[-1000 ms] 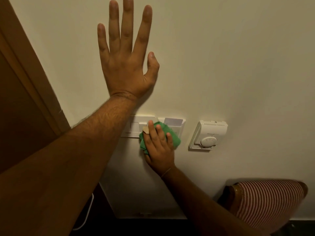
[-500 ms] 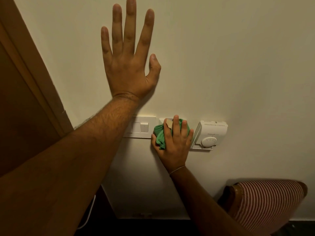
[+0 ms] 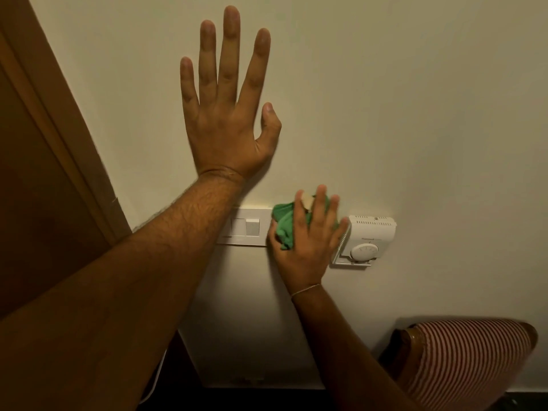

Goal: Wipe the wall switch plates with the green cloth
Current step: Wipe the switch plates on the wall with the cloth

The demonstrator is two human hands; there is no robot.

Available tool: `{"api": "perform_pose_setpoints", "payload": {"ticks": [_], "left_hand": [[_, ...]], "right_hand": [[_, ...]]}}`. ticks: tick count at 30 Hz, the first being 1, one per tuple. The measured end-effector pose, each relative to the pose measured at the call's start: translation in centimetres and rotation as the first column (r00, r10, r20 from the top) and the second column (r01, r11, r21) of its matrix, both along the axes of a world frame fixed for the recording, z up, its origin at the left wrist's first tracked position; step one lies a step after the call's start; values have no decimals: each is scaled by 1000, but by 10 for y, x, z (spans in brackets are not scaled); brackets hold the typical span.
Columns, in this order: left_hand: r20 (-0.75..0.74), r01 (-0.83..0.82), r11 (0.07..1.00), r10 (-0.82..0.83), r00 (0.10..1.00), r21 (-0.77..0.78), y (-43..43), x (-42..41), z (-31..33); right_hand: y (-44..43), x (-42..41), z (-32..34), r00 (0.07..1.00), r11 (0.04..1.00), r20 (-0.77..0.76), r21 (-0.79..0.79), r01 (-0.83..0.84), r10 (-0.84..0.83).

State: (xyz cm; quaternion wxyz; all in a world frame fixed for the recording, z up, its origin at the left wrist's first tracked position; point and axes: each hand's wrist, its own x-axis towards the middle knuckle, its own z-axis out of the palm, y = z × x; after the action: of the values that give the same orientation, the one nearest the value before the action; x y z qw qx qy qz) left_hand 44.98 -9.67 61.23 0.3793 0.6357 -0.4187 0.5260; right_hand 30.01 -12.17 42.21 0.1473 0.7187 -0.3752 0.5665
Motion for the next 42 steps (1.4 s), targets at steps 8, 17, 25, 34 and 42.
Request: {"api": "perform_pose_setpoints", "payload": {"ticks": [8,17,25,34,42], "left_hand": [[-14,3,1000,-3,1000,2,0,0,-7],[-17,20,998,-20,1000,52,3,0,-22],[-14,-21,997,22,1000,68,2,-2,-21],[-16,-35,998,36,999,57,-1,1,-23],[10,-9,999,8,1000,35,-4,4,-25]], "right_hand": [[8,-12,-29,990,999,-137,47,-2,8],[19,16,-9,983,999,-183,-35,-35,28],[17,-9,-48,999,988,-53,155,18,-10],[25,11,-44,926,993,-367,-26,-111,94],[7,-11,-11,999,996,-36,87,1,2]]}}
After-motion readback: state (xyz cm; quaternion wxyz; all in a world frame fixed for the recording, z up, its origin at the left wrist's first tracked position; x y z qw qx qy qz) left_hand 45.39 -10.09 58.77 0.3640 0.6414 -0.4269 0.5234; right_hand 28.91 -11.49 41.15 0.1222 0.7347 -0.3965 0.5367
